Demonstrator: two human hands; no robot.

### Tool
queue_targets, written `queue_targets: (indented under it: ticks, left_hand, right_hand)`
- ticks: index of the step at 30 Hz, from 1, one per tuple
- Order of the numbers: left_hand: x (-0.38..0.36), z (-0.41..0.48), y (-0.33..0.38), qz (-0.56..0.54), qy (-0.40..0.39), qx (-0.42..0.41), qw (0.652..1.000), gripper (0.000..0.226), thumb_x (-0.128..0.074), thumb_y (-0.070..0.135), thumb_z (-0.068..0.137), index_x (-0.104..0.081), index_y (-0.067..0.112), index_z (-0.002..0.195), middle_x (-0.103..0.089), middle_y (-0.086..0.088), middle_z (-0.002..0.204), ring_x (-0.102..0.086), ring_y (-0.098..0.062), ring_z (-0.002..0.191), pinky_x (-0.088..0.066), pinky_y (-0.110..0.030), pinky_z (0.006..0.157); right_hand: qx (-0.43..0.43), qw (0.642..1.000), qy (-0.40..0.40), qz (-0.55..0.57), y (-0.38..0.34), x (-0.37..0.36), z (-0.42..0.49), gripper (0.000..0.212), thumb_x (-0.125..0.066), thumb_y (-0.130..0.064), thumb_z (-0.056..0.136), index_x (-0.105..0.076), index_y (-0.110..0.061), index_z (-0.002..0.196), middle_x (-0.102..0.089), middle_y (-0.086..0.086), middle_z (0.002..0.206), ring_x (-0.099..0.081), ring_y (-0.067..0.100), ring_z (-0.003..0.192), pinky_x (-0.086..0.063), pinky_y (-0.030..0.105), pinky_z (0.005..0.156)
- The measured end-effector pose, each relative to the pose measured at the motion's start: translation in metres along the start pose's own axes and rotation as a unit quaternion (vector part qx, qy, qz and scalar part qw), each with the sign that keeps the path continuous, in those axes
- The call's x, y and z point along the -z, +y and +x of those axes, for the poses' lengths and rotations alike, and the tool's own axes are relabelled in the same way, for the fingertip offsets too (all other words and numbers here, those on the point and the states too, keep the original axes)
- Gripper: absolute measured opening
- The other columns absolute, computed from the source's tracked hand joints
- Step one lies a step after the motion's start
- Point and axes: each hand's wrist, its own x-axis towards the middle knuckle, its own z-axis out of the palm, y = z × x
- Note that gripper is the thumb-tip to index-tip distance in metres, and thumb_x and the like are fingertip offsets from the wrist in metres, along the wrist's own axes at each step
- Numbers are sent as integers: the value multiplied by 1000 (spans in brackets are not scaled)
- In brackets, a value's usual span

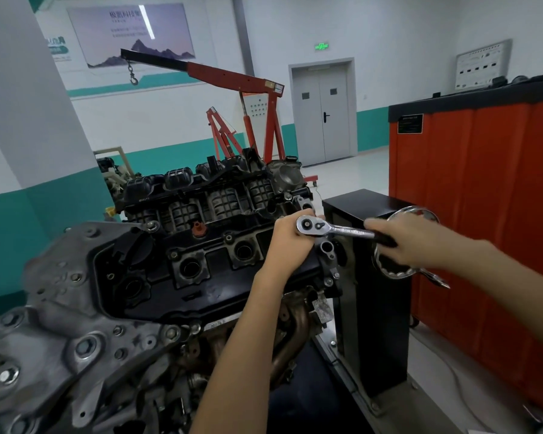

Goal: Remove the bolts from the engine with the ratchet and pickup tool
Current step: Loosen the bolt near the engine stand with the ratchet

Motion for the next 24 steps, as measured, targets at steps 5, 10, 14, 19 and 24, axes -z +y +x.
queue_targets:
  ticks: [5, 10, 14, 19, 24]
  left_hand:
    - [-6, -3, 2, -52, 95, 24, 994, 49, -55, 14, 97, -30, 21, 56, -33, 12, 49, -27, -5, 51, -26, -23, 54]
    - [-20, -5, 5, -68, 132, 11, 989, 50, -54, 8, 97, -25, 19, 58, -26, 15, 45, -24, -3, 47, -23, -14, 48]
    - [-13, -3, 3, -51, 102, 13, 993, 50, -56, 10, 97, -24, 20, 59, -23, 11, 50, -22, -4, 50, -22, -21, 51]
    - [0, 2, -2, -3, 3, 12, 1000, 44, -59, 10, 94, -37, 14, 56, -38, 8, 51, -31, -2, 53, -28, -15, 53]
    - [-4, 1, 0, -8, 55, 17, 998, 41, -57, 6, 93, -39, 6, 57, -40, -7, 53, -29, -5, 54, -26, -19, 52]
  right_hand:
    - [-56, 992, 74, 86, -22, -24, -8, 21, -60, -16, 84, -42, -27, 81, -50, -3, 65, -51, 11, 56, -36, 23, 49]
    - [-147, 862, 111, 472, -123, -94, -34, 15, -59, -6, 82, -55, -18, 88, -55, 0, 62, -48, 7, 51, -39, 20, 48]
    - [-131, 850, 125, 495, -133, -96, -30, 15, -59, -3, 80, -56, -17, 83, -54, -2, 61, -49, 3, 50, -40, 19, 48]
    - [-38, 977, 23, 211, -26, -41, -23, 20, -61, -6, 84, -53, -23, 91, -54, -4, 63, -52, 1, 47, -41, 15, 47]
    - [1, 999, 41, -23, 2, 4, 9, 25, -58, -17, 88, -36, -29, 87, -46, -10, 62, -46, 3, 55, -28, 18, 50]
